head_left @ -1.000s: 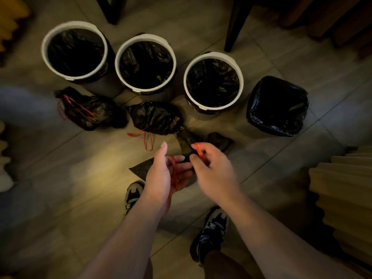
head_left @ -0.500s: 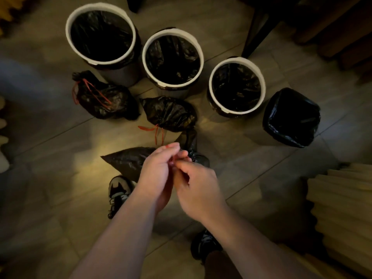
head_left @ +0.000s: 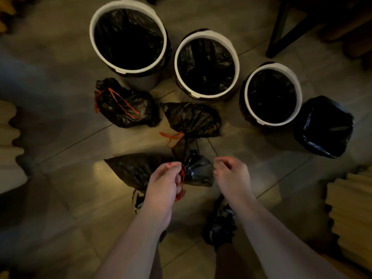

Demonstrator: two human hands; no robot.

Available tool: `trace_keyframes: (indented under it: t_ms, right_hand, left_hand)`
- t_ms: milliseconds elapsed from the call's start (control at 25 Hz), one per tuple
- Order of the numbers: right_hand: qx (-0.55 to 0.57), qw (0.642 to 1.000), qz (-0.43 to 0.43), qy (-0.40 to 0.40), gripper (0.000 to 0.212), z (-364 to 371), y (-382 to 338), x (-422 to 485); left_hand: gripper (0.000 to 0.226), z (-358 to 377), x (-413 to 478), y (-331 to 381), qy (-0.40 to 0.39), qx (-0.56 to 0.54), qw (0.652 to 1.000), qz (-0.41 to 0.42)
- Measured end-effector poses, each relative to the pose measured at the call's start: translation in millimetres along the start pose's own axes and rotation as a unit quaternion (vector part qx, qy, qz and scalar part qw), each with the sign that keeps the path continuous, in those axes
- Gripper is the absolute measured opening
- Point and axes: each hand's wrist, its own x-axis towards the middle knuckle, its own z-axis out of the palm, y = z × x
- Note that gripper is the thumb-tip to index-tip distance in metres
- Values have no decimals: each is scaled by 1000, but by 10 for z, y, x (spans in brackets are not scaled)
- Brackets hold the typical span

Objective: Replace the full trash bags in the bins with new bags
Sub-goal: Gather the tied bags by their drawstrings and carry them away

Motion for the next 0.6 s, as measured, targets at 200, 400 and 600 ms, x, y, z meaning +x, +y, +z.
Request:
trace_keyframes:
  t_ms: [200,400,600]
  right_hand:
    - [-119,990,-68,-45,31,580,1,929]
    - [-251,934,-213,-139,39,1338,-65,1700]
    - [-507,788,-315,-148,40,2063,-153,2345]
  left_hand:
    - [21,66,358,-269,6,17,1000,9]
    - [22,18,837,-533,35,-55,998,-15]
    - [22,-152,1220,-496,65,-173,983,-1]
